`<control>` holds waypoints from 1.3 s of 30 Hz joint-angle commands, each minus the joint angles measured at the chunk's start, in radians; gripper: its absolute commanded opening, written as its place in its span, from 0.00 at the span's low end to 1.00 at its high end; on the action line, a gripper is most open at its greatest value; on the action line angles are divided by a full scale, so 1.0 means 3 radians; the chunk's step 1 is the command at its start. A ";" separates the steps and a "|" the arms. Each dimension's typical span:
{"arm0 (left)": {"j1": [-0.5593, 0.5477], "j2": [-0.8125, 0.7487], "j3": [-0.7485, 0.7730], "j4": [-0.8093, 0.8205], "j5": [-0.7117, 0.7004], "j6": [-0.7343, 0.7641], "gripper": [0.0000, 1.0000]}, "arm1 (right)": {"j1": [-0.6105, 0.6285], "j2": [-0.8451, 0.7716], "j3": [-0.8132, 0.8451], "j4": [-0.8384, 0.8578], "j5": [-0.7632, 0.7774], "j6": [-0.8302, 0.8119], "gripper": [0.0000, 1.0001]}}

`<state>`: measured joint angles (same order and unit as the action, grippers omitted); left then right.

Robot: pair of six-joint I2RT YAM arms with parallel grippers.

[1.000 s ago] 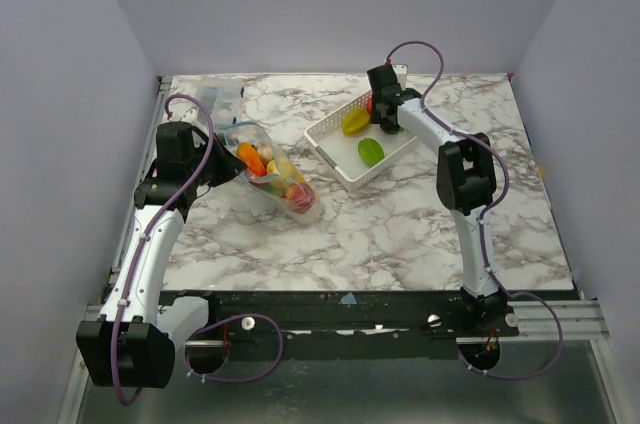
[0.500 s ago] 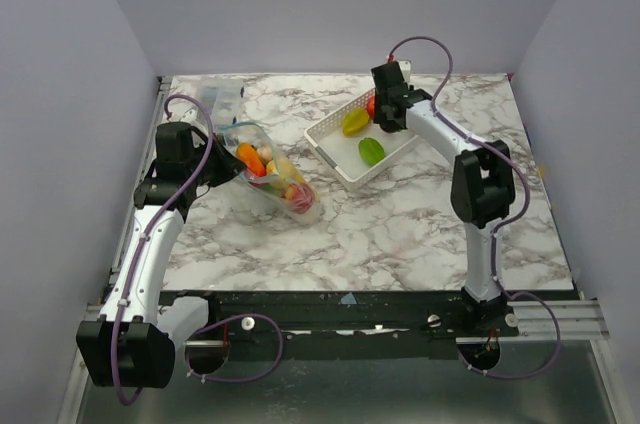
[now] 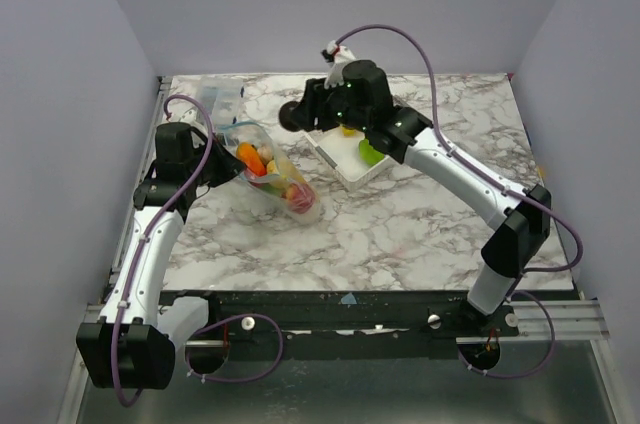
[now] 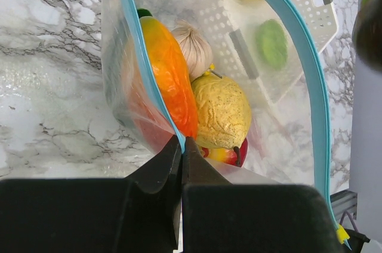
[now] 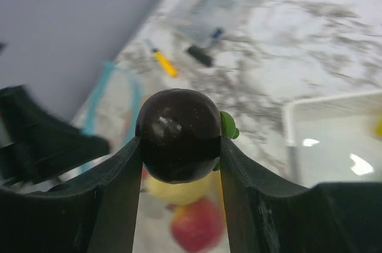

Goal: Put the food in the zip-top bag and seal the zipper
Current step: Place the fake vegetable in the zipper food storage bag.

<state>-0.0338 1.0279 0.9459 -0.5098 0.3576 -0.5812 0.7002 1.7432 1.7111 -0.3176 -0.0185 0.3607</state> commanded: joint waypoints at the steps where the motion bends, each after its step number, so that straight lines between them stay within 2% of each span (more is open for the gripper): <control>1: 0.0025 -0.0132 -0.0046 0.0100 0.0063 -0.0011 0.00 | 0.0368 -0.0070 0.0142 0.0483 -0.0708 0.0103 0.01; 4: 0.0030 -0.0160 -0.0054 0.0121 0.0071 -0.0026 0.00 | 0.0511 0.0019 0.0223 0.0645 -0.0760 0.0122 0.01; 7: 0.0031 -0.0173 -0.0059 0.0131 0.0096 -0.0036 0.00 | 0.0558 0.0253 0.0450 0.0497 -0.0783 0.0115 0.01; 13: 0.0031 -0.0187 -0.0069 0.0135 0.0095 -0.0031 0.00 | 0.0651 0.0478 0.0623 0.0272 -0.0528 -0.0035 0.01; 17: 0.0032 -0.0182 -0.0064 0.0135 0.0109 -0.0036 0.00 | 0.0752 0.0644 0.0836 -0.0021 -0.0223 -0.0228 0.06; 21: 0.0036 -0.0179 -0.0069 0.0131 0.0098 -0.0031 0.00 | 0.0845 0.0755 0.0975 -0.0221 0.0165 -0.0383 0.15; 24: 0.0041 -0.0175 -0.0062 0.0126 0.0096 -0.0031 0.00 | 0.0877 0.0815 0.1079 -0.0373 0.0398 -0.0453 0.26; 27: 0.0041 -0.0174 -0.0064 0.0128 0.0096 -0.0028 0.00 | 0.0882 0.0826 0.1136 -0.0490 0.0580 -0.0456 0.50; 30: 0.0046 -0.0163 -0.0064 0.0125 0.0091 -0.0026 0.00 | 0.0882 0.0794 0.1165 -0.0592 0.0578 -0.0424 0.65; 34: 0.0046 -0.0169 -0.0064 0.0125 0.0070 -0.0026 0.00 | 0.0882 0.0699 0.1175 -0.0702 0.0422 -0.0361 0.75; 39: 0.0046 -0.0185 -0.0078 0.0127 0.0051 -0.0035 0.00 | 0.0882 0.0413 0.0948 -0.0714 0.0345 -0.0338 0.75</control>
<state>-0.0273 0.9947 0.9333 -0.5022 0.3607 -0.5915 0.9611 1.9728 2.0354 -0.5026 0.0975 0.2543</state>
